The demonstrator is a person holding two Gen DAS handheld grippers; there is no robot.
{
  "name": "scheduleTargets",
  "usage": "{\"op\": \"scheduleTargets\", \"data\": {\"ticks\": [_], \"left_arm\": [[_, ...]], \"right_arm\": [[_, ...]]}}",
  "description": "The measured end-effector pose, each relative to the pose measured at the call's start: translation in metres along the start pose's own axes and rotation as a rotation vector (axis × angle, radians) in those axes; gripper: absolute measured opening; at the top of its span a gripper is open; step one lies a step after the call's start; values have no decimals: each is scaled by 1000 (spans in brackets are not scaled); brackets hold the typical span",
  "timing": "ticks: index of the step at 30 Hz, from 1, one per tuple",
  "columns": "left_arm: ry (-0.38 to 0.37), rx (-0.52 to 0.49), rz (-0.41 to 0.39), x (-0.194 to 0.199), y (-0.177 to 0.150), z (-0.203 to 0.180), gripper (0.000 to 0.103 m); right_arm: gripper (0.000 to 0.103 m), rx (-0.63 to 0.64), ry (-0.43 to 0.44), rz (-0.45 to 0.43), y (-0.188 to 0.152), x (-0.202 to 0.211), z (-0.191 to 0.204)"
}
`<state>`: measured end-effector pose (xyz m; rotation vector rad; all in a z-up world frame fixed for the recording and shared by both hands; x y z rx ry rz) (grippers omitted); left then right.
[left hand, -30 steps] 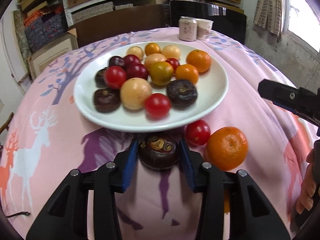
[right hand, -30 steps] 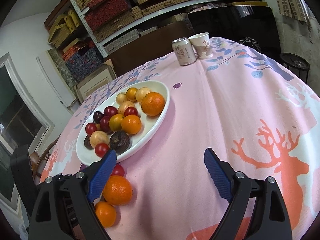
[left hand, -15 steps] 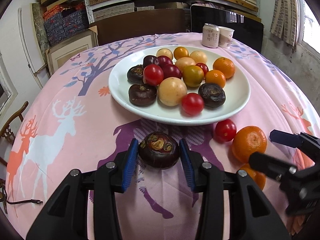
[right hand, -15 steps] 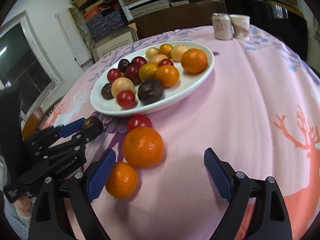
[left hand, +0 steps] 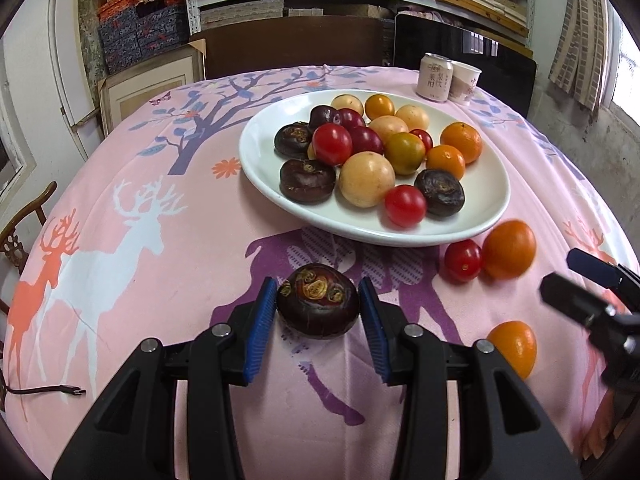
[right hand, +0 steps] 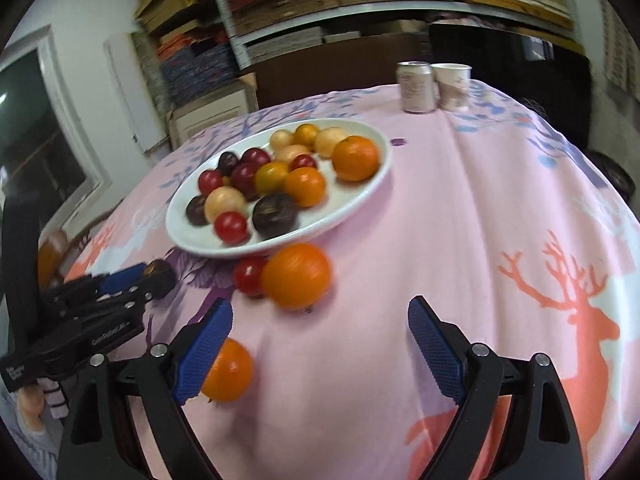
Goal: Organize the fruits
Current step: 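Grasp a tangerine with the right gripper while the left gripper holds the passion fruit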
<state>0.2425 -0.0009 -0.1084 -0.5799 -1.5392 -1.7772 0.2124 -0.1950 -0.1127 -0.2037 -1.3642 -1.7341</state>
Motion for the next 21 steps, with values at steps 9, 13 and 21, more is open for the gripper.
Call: {"op": "scheduleTargets", "data": {"ticks": [9, 13, 21], "left_arm": [[-8, -13, 14, -3, -1, -5, 41], [-25, -28, 22, -5, -3, -10, 41], [-65, -8, 24, -5, -2, -8, 41]], "right_arm": [[63, -22, 12, 75, 13, -33, -8], [46, -35, 46, 75, 13, -35, -10], [46, -54, 87, 36, 7, -19, -7]]}}
Point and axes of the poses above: each gripper's, at about its wrist camera, not at the fingertips, and x roughly against the way its jaws point, z to its left, y to its top, the point moved 5 cm from there along -x, roughly the way its jaws point, and after that the axes turned 13 degrees about y, right-handed, at the moved point
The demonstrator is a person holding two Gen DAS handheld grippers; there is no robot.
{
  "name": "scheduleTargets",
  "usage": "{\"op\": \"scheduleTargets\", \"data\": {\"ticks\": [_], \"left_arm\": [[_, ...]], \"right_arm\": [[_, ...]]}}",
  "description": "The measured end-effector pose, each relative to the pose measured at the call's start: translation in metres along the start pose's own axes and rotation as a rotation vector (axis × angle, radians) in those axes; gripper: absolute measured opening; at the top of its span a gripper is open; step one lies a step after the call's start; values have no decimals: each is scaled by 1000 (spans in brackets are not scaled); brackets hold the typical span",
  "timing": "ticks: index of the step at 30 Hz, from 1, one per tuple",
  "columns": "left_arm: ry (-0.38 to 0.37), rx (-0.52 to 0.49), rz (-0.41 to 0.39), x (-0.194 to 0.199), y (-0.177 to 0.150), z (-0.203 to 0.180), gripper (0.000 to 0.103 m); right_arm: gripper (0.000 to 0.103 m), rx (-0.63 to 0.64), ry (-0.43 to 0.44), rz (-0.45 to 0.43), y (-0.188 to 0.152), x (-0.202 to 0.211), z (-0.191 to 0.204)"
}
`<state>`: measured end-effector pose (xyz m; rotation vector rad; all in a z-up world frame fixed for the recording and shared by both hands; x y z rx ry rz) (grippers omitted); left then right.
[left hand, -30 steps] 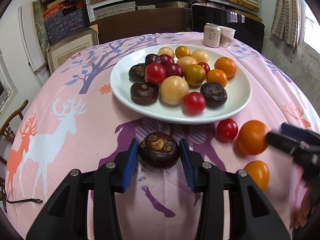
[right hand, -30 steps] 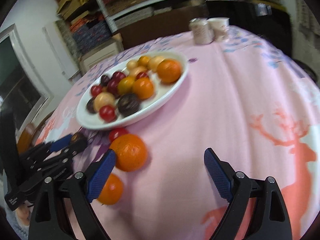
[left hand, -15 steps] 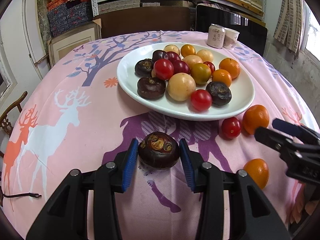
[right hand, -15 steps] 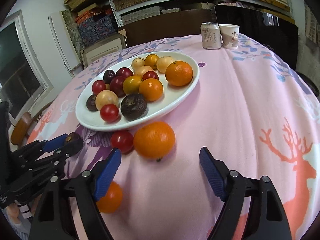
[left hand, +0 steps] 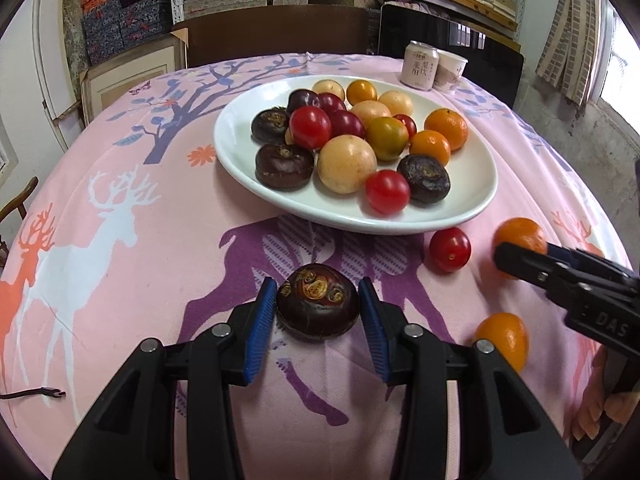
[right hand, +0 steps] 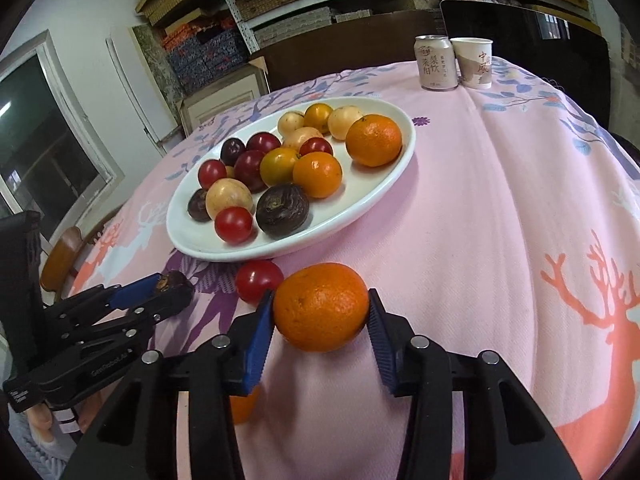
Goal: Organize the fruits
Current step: 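Grasp a tangerine with the right gripper while the left gripper holds the passion fruit, then carry the passion fruit and tangerine onto the plate and release both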
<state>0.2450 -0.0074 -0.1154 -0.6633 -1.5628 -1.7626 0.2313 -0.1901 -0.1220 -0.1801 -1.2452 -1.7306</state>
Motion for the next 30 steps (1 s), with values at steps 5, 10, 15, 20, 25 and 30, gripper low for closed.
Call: {"op": "scheduleTargets", "data": {"ticks": [5, 10, 15, 20, 25, 30], "left_arm": [[5, 21, -68, 23, 1, 7, 41], [10, 28, -152, 52, 26, 16, 41], [38, 57, -149, 36, 81, 19, 41], [52, 83, -125, 3, 112, 17, 41], [37, 85, -80, -34, 130, 13, 41], [23, 80, -80, -47, 133, 10, 47]], "right_arm": [[46, 0, 32, -63, -6, 23, 8], [46, 56, 44, -159, 21, 50, 24], [46, 93, 24, -184, 76, 40, 31], [46, 81, -6, -152, 118, -1, 19], [46, 101, -52, -95, 133, -47, 8], [59, 91, -57, -89, 132, -57, -1]]}}
Point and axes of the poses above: each gripper's, at about its wrist camera, not at the fingertips, and x roughly against the way its jaws point, z to its left, y to its top, the point moved 5 cm from there along -x, roughly the way its jaws point, and after that the axes turned 13 degrees about y, right-handed, at the moved point
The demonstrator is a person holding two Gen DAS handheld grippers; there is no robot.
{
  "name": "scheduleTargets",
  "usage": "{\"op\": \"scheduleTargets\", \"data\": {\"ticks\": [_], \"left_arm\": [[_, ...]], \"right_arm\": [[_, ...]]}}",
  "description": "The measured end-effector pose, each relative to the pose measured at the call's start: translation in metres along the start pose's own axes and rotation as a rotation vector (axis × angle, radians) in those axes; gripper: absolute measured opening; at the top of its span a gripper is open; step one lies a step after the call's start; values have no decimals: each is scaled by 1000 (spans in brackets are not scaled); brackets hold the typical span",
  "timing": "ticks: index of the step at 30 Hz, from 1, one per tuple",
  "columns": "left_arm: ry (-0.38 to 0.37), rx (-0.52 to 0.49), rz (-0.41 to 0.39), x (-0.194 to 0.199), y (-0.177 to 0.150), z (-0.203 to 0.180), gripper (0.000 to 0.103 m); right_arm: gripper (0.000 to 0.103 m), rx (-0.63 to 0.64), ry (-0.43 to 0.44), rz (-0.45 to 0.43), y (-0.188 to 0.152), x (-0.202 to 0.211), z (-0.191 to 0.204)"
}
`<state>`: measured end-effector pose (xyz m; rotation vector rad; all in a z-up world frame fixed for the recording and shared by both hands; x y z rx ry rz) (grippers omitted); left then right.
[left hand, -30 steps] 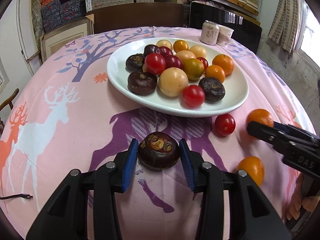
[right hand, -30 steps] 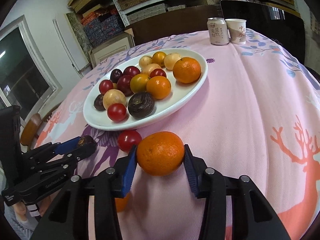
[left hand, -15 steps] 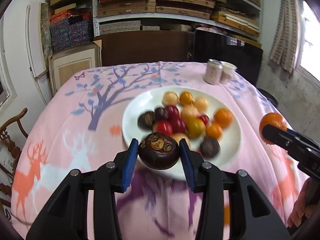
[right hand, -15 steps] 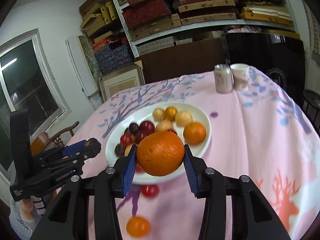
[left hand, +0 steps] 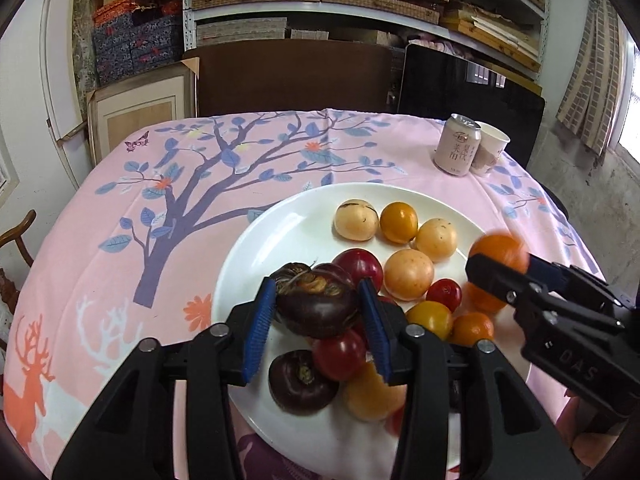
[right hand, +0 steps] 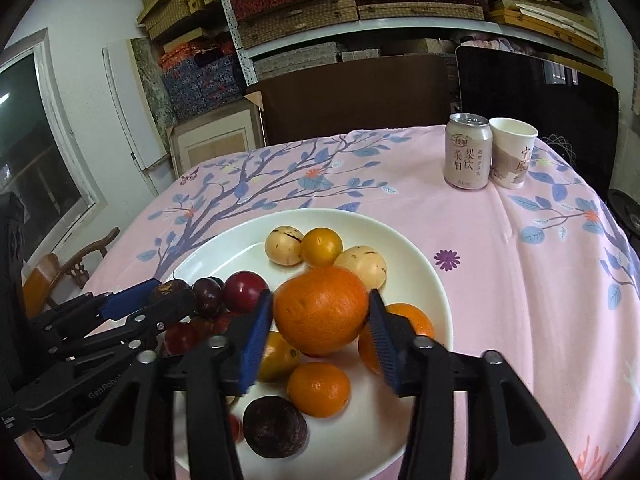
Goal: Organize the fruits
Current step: 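Carry the passion fruit and tangerine onto the plate and release both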
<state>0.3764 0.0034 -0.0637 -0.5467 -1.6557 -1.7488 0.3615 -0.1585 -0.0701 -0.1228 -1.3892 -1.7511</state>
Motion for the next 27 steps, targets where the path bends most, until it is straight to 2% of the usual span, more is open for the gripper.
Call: {"op": "scheduleTargets", "data": {"ticks": [1, 2, 4, 7, 9, 11, 16, 20, 24, 27], "left_arm": [[3, 1, -2, -1, 0, 1, 54], [5, 4, -5, 0, 0, 1, 62], [12, 18, -18, 2, 1, 4, 70], [6, 33, -19, 7, 1, 10, 71], [8, 44, -24, 12, -1, 14, 78], [19, 57, -36, 19, -5, 19, 79], [5, 56, -44, 47, -37, 25, 80], [-19, -34, -51, 76, -78, 8, 80], [-114, -153, -48, 105, -125, -22, 80], [-138, -242, -62, 119, -147, -46, 80]], "right_arm": [[64, -4, 7, -14, 1, 3, -1], [64, -3, 6, -26, 3, 6, 0], [64, -4, 15, -44, 5, 13, 2], [65, -2, 22, -89, 9, 29, 4], [71, 4, 20, -132, 11, 42, 6], [76, 3, 19, -167, 9, 55, 7], [81, -6, 10, -176, -23, 79, 8], [82, -59, -6, -180, -46, 95, -2], [85, -146, 9, -211, -68, 115, -16], [87, -213, 32, -216, -82, 122, -26]]}}
Point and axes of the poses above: each gripper's, at about its wrist camera, not at the fingertips, and x roughly against the way its jaws point, z to its left, y to its top, the point moved 5 cm from there along -x, roughly the way its jaws point, and after that the axes turned 13 degrees about y, right-handed, at the moved point
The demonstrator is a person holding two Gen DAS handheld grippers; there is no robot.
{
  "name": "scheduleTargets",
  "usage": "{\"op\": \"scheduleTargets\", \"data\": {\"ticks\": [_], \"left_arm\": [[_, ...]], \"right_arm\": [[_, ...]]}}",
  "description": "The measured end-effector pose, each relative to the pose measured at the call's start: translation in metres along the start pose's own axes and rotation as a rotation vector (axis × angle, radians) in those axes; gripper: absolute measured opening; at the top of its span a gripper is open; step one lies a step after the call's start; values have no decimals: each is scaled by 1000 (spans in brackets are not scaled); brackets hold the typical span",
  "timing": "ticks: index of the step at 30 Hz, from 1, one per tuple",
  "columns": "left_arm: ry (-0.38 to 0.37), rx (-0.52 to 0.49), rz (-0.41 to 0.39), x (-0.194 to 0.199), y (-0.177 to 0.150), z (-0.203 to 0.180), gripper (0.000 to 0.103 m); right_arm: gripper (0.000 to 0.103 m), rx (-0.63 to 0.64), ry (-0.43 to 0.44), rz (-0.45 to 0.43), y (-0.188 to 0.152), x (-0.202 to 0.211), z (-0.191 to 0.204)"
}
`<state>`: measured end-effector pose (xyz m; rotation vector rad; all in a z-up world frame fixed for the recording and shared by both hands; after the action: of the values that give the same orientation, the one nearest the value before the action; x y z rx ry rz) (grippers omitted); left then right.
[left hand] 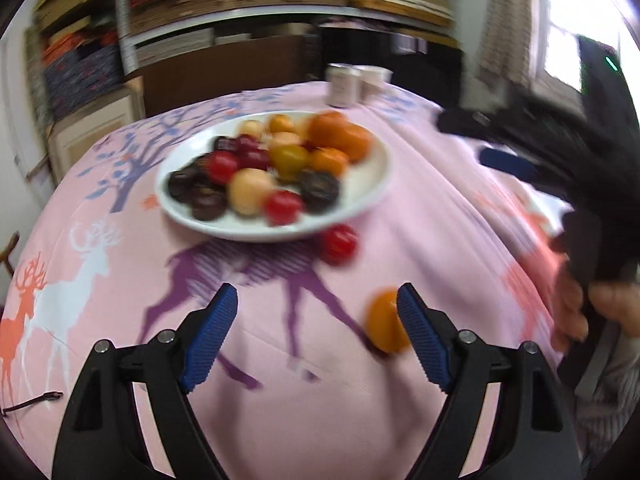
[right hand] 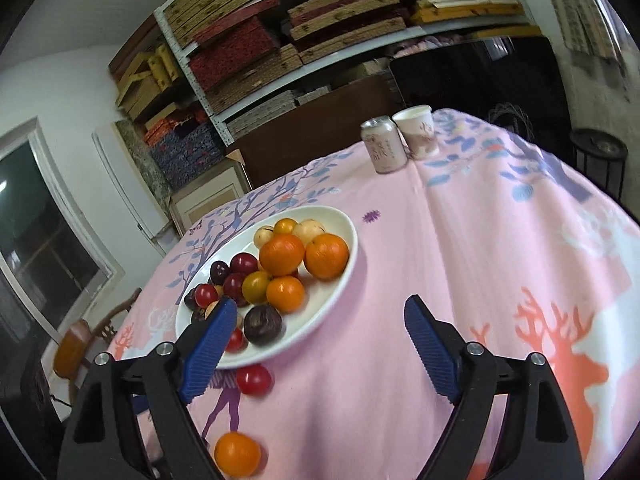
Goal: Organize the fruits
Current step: 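Carry the passion fruit and tangerine onto the plate and release both, then grasp the small orange fruit with the left gripper, then grasp the last red tomato with the right gripper while the left gripper holds the orange fruit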
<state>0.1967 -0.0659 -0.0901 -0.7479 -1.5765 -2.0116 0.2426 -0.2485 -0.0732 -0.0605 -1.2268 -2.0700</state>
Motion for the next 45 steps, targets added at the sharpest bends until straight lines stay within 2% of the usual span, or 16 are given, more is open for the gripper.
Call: {"op": "scheduleTargets", "data": {"ticks": [4, 10, 15, 17, 18, 19, 21, 24, 27, 29, 32, 36, 42, 45], "left_arm": [[-22, -50, 13, 0, -5, -21, 80], [-33, -27, 78, -13, -6, -27, 78], [-75, -24, 129, -23, -8, -31, 52], [-99, -28, 133, -23, -8, -34, 45], [-109, -34, 129, -21, -9, -35, 36], [-114, -38, 124, -19, -9, -35, 36], [-33, -31, 101, -17, -9, -25, 36], [49, 58, 100, -17, -10, 14, 36], [163, 136, 98, -21, -11, 53, 36], [206, 179, 116, -27, -13, 71, 36], [199, 197, 155, -38, -16, 77, 36], [184, 192, 164, -42, -15, 73, 36], [187, 191, 163, -39, -19, 71, 36], [187, 192, 164, -40, -18, 71, 36]], "right_arm": [[87, -20, 5, -2, -7, 6, -3], [88, -28, 3, 18, -12, 5, -6], [92, -31, -2, 39, -13, 1, -4], [92, -23, -1, 49, -15, 0, -3], [92, -20, -1, 54, -15, -1, -2], [92, -12, -2, 66, -17, -4, -1], [92, -1, -1, 93, -21, -9, 2], [92, 47, 10, 163, -31, -22, 11], [92, 143, 19, 256, -48, -38, 31], [92, 227, 2, 313, -59, -52, 48], [92, 282, -16, 340, -65, -64, 62], [92, 289, -50, 363, -67, -76, 65], [84, 298, -67, 380, -71, -84, 67], [76, 287, -66, 394, -72, -88, 66]]}}
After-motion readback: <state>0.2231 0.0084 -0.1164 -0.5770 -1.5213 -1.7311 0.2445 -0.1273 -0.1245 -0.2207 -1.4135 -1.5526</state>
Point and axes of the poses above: each gripper's, at about its wrist camera, not at the fingertips, and x roughly against the way its jaws point, z to its left, y to its top, the point moved 5 cm from there along -x, roughly the way its jaws point, and after that the axes turned 13 degrees about y, right-handed, at the moved point
